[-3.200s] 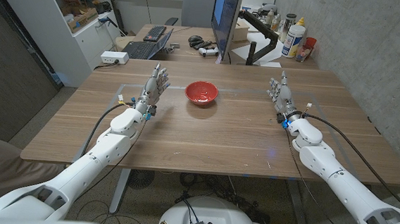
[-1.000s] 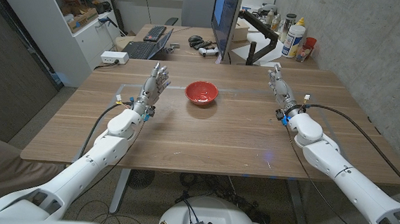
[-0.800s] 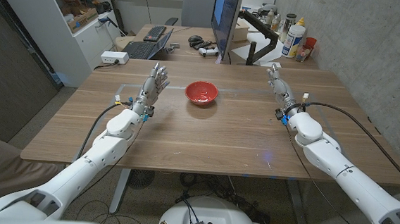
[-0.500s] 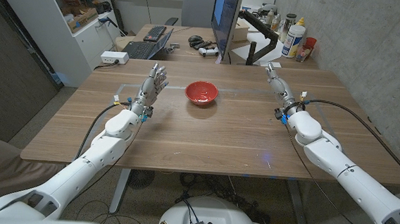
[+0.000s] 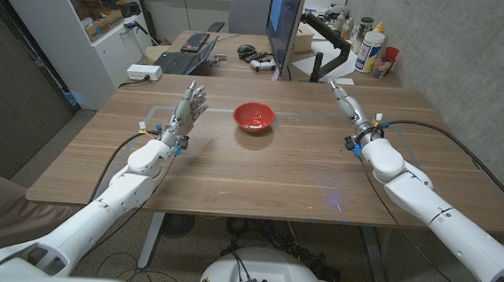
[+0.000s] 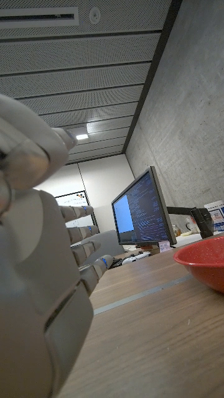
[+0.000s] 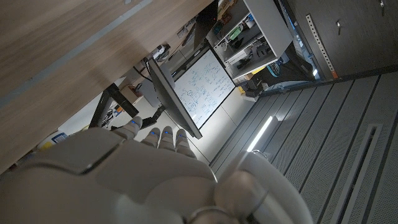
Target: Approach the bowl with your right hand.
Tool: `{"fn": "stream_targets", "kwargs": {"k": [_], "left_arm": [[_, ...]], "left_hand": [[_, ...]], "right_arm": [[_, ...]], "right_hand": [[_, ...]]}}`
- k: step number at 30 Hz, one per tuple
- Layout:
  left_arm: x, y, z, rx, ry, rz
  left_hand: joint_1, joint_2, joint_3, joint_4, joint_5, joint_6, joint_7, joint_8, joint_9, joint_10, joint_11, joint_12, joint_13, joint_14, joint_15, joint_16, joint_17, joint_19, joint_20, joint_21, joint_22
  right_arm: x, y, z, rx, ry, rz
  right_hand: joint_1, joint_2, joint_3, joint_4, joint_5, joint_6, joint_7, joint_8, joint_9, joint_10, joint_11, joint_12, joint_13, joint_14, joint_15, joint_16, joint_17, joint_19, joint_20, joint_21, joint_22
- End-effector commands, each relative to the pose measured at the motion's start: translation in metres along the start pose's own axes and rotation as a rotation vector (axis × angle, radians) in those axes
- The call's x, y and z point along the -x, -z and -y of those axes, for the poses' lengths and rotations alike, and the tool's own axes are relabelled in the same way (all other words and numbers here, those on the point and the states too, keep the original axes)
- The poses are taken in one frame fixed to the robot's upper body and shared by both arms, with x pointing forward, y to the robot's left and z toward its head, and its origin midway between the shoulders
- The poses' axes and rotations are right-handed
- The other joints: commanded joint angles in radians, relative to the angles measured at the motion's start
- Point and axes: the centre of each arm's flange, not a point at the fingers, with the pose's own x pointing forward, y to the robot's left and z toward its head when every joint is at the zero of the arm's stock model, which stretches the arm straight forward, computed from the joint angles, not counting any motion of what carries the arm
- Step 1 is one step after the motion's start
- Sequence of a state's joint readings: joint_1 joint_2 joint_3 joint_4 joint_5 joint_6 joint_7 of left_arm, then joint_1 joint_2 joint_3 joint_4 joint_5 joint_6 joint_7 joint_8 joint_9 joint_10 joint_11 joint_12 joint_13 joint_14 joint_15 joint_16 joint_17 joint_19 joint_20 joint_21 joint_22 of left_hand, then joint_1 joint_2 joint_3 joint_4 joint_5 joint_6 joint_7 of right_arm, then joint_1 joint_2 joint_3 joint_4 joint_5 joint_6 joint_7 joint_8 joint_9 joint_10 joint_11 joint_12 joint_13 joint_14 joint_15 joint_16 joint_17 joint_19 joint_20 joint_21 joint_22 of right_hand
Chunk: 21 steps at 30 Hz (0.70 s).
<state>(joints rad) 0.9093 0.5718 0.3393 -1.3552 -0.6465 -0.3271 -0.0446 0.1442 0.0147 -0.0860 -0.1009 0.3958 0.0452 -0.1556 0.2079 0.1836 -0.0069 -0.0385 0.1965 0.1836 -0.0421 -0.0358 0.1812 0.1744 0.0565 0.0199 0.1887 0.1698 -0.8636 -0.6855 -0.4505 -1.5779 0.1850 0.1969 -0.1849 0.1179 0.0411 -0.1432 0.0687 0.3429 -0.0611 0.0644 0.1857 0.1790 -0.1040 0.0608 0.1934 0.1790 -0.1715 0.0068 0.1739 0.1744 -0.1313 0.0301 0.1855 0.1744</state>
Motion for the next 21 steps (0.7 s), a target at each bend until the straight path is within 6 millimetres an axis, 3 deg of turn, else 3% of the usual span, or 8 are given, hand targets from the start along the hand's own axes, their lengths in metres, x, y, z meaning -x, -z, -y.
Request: {"fn": "stream_targets", "kwargs": {"k": [1,21], "left_arm": [[0.007,0.000,-0.004,-0.005,-0.012,0.007],[0.020,-0.005,-0.020,0.007,-0.044,0.037]], "left_hand": [[0.014,0.000,-0.003,-0.002,0.004,0.003,0.001,0.002,0.002,0.007,-0.001,0.005,0.002,-0.005,-0.018,0.005,0.005,0.000,-0.002,0.003,0.006],[0.014,0.000,-0.006,-0.002,0.004,0.002,0.003,-0.002,0.002,0.005,-0.002,0.004,0.001,-0.006,-0.019,0.005,0.005,-0.001,-0.002,0.003,0.006]], "right_arm": [[0.003,-0.010,-0.004,0.063,-0.034,0.016],[-0.006,-0.030,-0.015,0.205,-0.101,0.064]], "right_hand": [[0.016,-0.005,-0.003,-0.012,0.006,-0.008,0.000,0.007,0.003,-0.003,-0.003,0.010,0.004,-0.049,-0.005,0.007,0.001,0.001,-0.001,0.007,0.003],[0.028,-0.004,-0.002,-0.021,0.011,0.021,-0.016,0.017,0.003,0.017,-0.011,0.019,0.004,-0.036,-0.018,0.011,0.002,0.005,-0.003,0.009,0.003]]}}
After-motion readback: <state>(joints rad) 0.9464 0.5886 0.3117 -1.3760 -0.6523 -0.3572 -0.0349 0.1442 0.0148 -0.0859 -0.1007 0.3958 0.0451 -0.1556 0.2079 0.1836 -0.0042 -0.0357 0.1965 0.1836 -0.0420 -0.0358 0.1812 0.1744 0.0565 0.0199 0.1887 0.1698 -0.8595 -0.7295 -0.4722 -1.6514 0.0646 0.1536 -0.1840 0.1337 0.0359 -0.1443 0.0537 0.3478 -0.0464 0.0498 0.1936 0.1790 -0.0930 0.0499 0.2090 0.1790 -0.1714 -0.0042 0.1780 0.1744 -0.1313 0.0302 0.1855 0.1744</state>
